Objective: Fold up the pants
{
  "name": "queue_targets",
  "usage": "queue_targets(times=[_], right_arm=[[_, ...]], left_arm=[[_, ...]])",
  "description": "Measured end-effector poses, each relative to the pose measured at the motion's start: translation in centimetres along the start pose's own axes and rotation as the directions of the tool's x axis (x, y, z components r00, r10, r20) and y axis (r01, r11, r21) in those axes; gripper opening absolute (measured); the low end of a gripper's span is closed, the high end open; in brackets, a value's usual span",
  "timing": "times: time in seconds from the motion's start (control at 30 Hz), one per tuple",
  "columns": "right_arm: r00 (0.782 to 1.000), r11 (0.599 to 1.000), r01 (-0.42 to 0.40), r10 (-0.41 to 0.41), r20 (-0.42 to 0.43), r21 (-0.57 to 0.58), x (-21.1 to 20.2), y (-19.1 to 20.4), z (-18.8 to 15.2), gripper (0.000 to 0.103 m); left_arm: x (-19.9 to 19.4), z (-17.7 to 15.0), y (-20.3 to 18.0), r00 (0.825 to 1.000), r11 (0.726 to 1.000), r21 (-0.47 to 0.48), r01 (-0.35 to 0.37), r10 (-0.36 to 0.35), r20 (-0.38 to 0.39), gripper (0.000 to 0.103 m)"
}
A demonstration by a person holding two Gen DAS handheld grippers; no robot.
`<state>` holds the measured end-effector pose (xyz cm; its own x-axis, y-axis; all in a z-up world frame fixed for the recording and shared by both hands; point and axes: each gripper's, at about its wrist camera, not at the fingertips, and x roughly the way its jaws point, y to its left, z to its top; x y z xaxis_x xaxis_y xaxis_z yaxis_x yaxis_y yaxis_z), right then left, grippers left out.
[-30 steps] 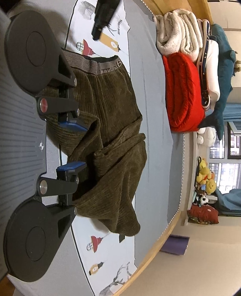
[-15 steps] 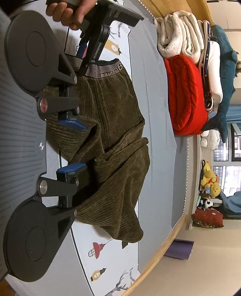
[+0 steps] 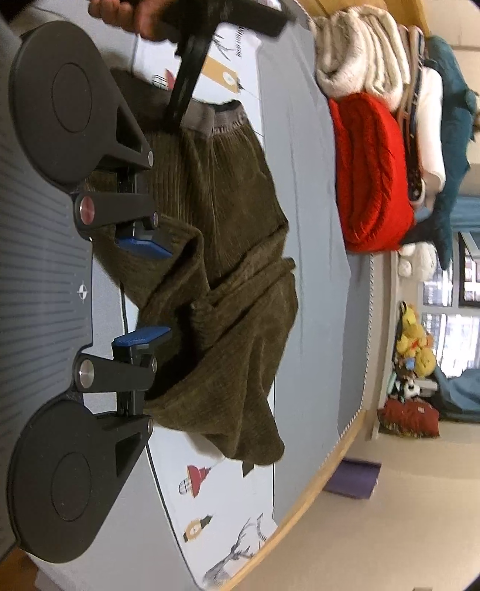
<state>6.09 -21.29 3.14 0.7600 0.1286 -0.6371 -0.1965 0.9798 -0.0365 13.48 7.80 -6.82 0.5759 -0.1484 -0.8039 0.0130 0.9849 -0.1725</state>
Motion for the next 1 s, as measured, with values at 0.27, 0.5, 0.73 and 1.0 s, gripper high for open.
queue_targets(times=[0.27,0.5,0.73,1.0], right_arm=[[0.996,0.993,0.029,-0.038,0.087,0.110,-2.5,-3.0,3.3,0.046],[0.998,0.999,0.030,-0.032,0.056,0.032,1.2,-4.6,4.9,0.048],[0.995,0.991,-0.082,0.075,-0.067,-0.105,5.8,0.8,3.9,0.048],[0.973,0.896,-0.225,0.181,-0.146,-0.383,9.2,10.1,2.6,0.051]], left_arm=[[-5.5,-1.7,7.4,0.997,0.997,-0.045,-0.055,0.057,0.048,0.019],[-8.1,-5.1,16.6,0.974,0.956,-0.192,-0.220,0.204,-0.097,0.022],[-11.0,-4.2,16.2,0.929,0.902,-0.239,-0.358,0.371,0.008,0.055],[-7.6,-2.1,13.3,0.976,0.951,-0.226,-0.212,0.215,-0.011,0.063]])
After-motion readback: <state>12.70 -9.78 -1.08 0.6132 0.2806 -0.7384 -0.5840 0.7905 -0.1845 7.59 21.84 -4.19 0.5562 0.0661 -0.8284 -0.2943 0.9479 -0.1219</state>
